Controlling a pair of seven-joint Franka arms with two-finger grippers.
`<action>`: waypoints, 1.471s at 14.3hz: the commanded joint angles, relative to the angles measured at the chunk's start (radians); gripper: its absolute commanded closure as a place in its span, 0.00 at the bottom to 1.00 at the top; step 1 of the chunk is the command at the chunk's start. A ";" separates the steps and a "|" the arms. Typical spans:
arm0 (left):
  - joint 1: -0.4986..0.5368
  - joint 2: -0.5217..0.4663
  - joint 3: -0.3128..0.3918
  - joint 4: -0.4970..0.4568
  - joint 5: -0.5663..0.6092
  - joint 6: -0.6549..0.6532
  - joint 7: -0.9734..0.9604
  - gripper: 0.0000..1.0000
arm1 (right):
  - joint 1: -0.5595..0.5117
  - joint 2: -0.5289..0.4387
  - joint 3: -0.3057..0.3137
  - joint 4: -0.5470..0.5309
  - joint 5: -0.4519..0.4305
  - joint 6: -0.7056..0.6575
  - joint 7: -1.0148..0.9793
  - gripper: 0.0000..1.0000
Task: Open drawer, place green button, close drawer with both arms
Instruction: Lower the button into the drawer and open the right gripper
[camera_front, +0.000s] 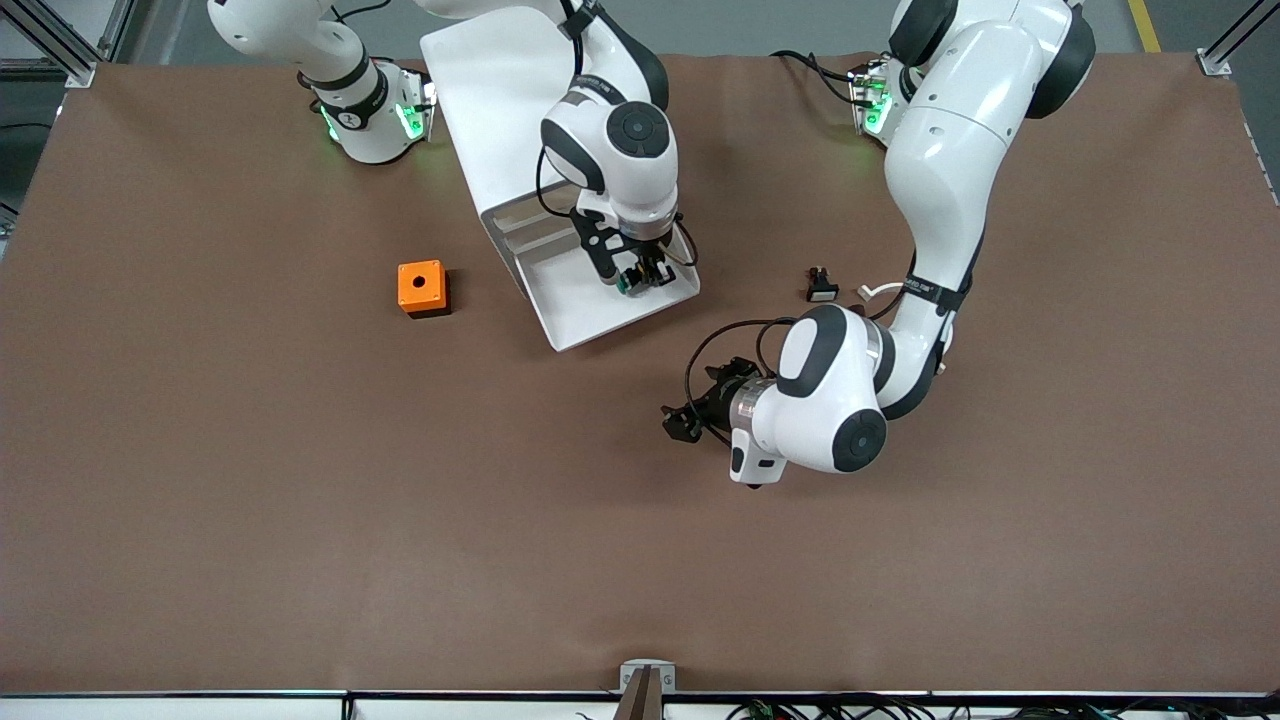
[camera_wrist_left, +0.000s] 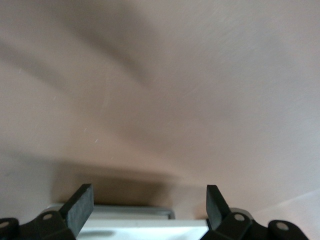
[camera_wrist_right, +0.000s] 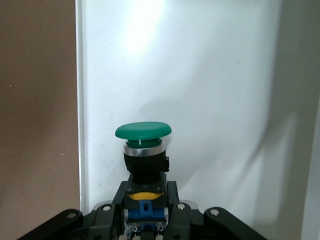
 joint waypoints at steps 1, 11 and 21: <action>-0.007 -0.029 0.006 -0.019 0.050 0.062 0.019 0.01 | 0.014 -0.006 -0.009 0.003 0.029 -0.007 0.015 0.51; 0.007 -0.035 0.014 -0.022 0.083 0.069 0.042 0.01 | -0.198 -0.018 -0.014 0.316 0.027 -0.475 -0.414 0.00; -0.108 -0.064 0.006 -0.061 0.419 0.168 -0.205 0.01 | -0.770 -0.161 -0.028 0.385 -0.020 -0.767 -1.636 0.00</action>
